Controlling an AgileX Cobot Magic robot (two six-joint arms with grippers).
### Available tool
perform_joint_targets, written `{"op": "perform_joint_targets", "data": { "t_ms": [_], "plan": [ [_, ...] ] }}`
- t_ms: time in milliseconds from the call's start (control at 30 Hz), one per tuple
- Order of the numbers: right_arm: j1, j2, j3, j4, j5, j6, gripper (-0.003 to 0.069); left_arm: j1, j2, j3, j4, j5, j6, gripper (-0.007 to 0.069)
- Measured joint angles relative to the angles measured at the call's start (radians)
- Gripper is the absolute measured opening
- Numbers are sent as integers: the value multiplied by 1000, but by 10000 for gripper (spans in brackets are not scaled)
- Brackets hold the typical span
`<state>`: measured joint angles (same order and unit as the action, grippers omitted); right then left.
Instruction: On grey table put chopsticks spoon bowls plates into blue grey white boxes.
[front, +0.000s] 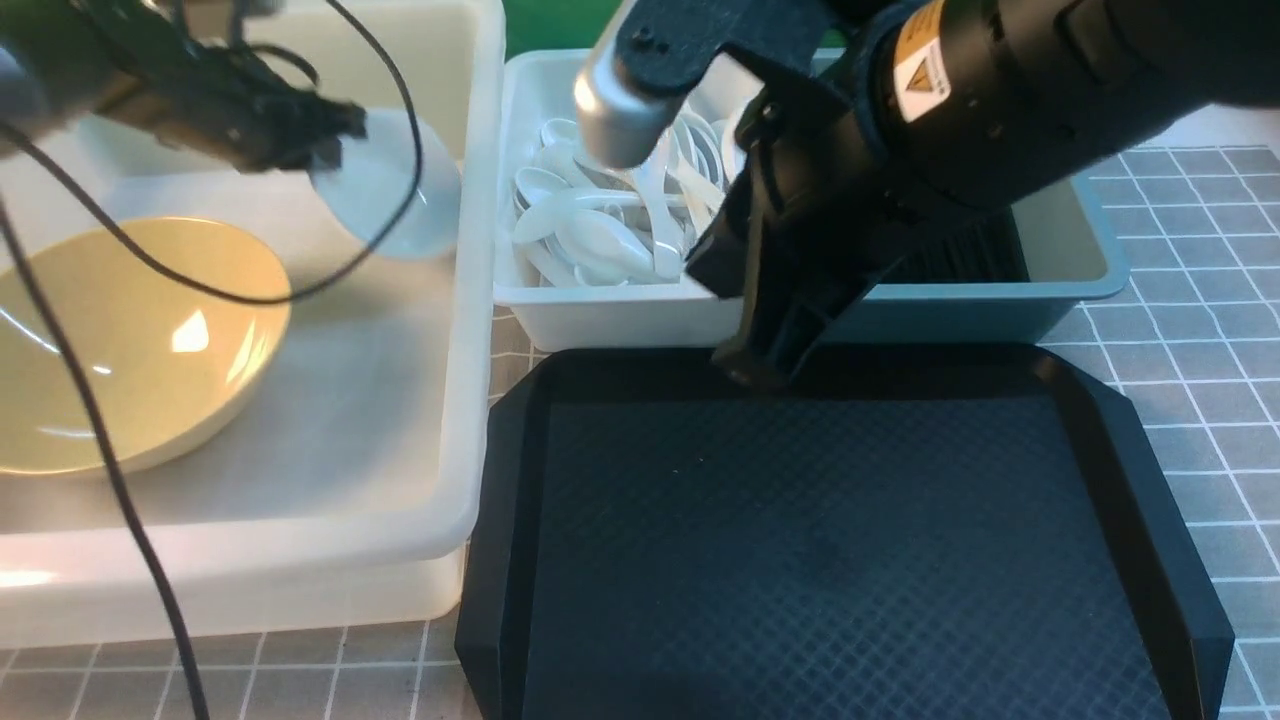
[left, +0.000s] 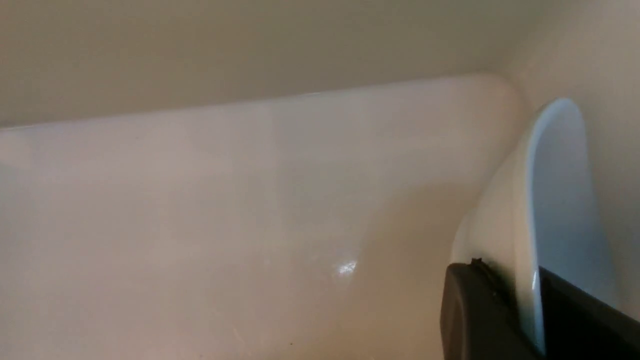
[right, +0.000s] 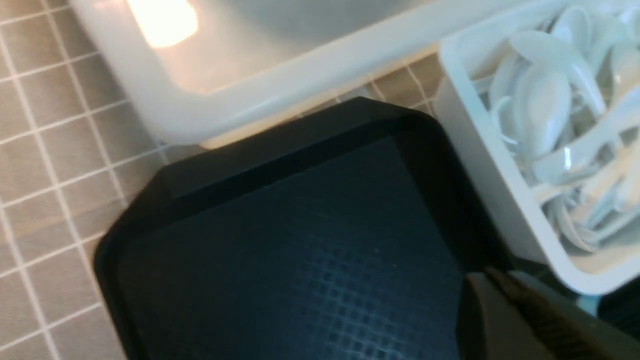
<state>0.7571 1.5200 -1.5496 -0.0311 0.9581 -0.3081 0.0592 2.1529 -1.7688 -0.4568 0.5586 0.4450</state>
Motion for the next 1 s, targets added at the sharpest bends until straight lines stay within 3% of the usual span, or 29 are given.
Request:
{"op": "perform_joint_targets", "data": {
  "t_ms": [200, 400, 533, 600, 700, 833, 1000],
  "plan": [
    [-60, 0, 0, -2, -4, 0, 48, -10, 31, -2, 81, 1, 13, 162],
    [-77, 0, 0, -3, -16, 0, 48, -13, 23, -3, 216, 42, -8, 463],
    [-77, 0, 0, -3, -15, 0, 48, -13, -33, -3, 257, 52, -26, 587],
    [-77, 0, 0, -3, -10, 4, 48, -13, -97, -3, 264, 70, -37, 614],
    [-77, 0, 0, -3, -8, 24, 48, -13, -200, -3, 265, 123, -72, 608],
    [-77, 0, 0, -3, -4, 47, 48, -13, -353, -4, 268, 228, -132, 529],
    [-77, -8, 0, -3, 12, 82, 48, -13, -628, 44, 339, 433, -167, 234]
  ]
}}
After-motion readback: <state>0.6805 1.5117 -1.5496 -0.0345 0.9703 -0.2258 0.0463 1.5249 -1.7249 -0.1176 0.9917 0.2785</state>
